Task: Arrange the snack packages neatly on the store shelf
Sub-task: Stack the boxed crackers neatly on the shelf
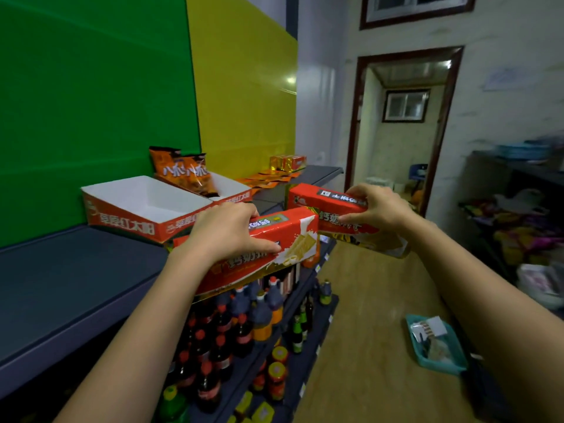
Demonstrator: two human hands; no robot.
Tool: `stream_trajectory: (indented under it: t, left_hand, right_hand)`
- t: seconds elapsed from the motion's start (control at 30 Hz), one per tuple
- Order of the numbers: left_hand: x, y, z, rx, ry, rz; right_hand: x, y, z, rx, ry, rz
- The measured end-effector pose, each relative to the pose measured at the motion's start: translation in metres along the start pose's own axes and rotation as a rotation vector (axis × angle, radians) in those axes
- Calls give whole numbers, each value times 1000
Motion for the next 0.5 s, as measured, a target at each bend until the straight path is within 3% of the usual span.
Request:
stream_trajectory:
  t: [0.5]
  left_hand:
    - [43, -38, 289, 114, -46, 35]
  right_hand:
    - [-25, -159, 201, 149, -93, 6]
Point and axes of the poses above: each hand's wrist, its own z-axis towards the middle knuckle, its own x-axis out of the palm, y = z × x, the point moved 6 cm from there along z, towards the middle knuckle, and after that the axes turned 10 degrees about y, right-handed, at the moved point
